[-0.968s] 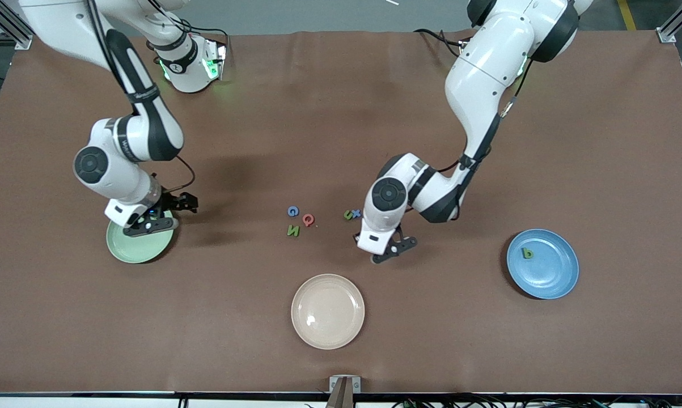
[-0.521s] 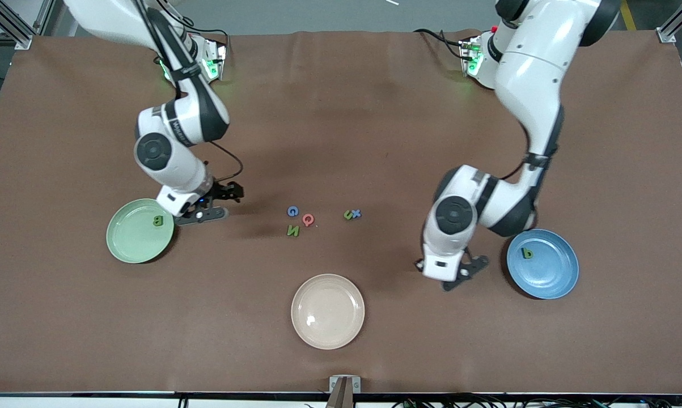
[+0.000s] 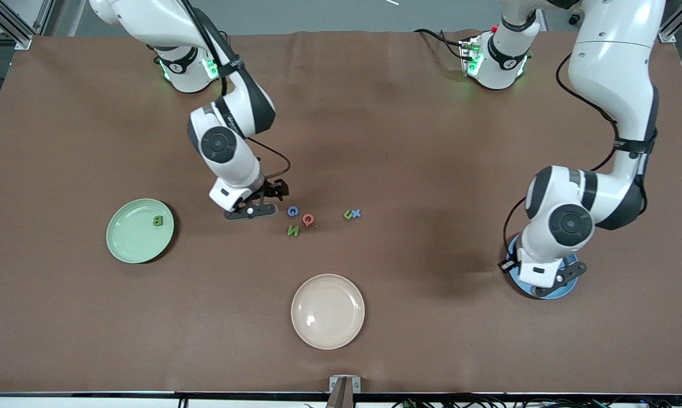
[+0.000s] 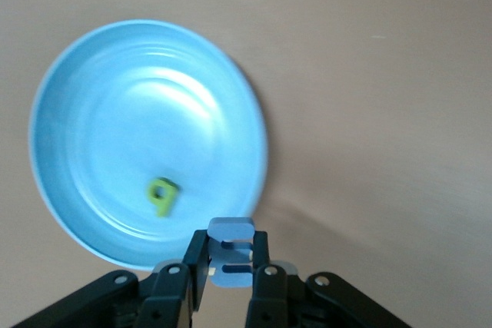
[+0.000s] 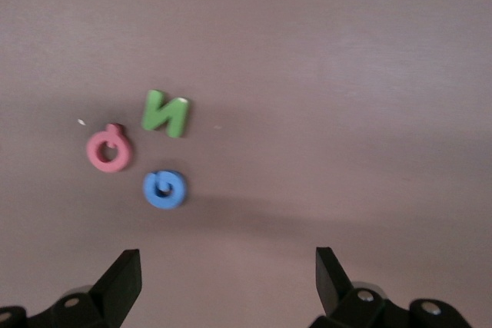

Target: Sort upper and lower case letters into plates

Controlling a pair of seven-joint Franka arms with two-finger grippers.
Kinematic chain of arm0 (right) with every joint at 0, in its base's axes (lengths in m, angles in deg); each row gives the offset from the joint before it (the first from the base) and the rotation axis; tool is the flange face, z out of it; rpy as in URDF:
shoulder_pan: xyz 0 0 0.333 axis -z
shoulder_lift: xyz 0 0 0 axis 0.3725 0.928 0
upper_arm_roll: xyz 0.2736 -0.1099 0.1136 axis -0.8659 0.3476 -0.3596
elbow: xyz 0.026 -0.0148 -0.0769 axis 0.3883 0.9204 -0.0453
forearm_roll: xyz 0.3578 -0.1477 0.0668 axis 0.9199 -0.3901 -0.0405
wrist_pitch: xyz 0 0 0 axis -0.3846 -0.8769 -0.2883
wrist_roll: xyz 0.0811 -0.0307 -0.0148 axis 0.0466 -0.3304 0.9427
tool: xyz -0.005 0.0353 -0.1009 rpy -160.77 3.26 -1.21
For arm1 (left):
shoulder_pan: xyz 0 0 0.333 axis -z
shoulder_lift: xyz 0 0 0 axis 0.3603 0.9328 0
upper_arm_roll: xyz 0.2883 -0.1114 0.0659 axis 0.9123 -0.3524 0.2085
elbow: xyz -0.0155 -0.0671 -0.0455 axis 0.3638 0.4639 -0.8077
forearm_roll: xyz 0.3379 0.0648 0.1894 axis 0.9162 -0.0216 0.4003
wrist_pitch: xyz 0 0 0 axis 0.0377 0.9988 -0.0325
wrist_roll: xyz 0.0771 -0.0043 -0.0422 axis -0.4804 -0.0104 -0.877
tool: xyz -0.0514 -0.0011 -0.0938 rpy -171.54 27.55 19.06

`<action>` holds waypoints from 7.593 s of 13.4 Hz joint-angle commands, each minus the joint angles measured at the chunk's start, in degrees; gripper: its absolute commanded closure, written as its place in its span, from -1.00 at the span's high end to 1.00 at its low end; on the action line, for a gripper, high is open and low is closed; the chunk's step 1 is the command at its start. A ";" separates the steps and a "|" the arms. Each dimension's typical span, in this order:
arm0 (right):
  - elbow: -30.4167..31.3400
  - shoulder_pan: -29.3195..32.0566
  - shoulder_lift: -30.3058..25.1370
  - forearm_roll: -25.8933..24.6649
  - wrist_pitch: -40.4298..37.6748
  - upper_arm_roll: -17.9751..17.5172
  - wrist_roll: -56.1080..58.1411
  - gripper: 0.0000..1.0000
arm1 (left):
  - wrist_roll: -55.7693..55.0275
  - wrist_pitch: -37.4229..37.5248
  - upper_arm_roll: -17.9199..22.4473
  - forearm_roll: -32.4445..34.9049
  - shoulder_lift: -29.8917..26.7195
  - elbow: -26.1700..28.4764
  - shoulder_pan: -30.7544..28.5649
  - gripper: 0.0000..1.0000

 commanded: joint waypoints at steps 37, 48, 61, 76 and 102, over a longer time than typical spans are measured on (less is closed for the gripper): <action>7.74 35.83 -10.62 -3.17 -6.29 1.37 53.37 -0.78 | -79.88 -12.53 -16.15 1.85 10.07 1.89 20.95 0.75; 14.50 39.72 -1.56 -3.17 12.00 1.28 61.75 -0.73 | -81.31 -12.44 -15.52 1.85 12.79 -3.13 22.55 0.64; 8.82 31.13 -8.41 -3.17 -3.82 0.93 41.27 0.90 | -80.61 -12.44 -13.24 5.53 14.47 -4.45 24.84 -0.98; -16.25 0.26 13.46 2.54 -1.19 0.84 -20.34 0.92 | -53.65 2.13 -9.46 7.82 5.95 -6.56 12.37 -1.00; -20.03 -1.50 19.53 -0.45 2.08 1.28 -19.64 -0.56 | -14.41 -4.79 -11.21 7.12 0.32 5.31 -12.79 1.00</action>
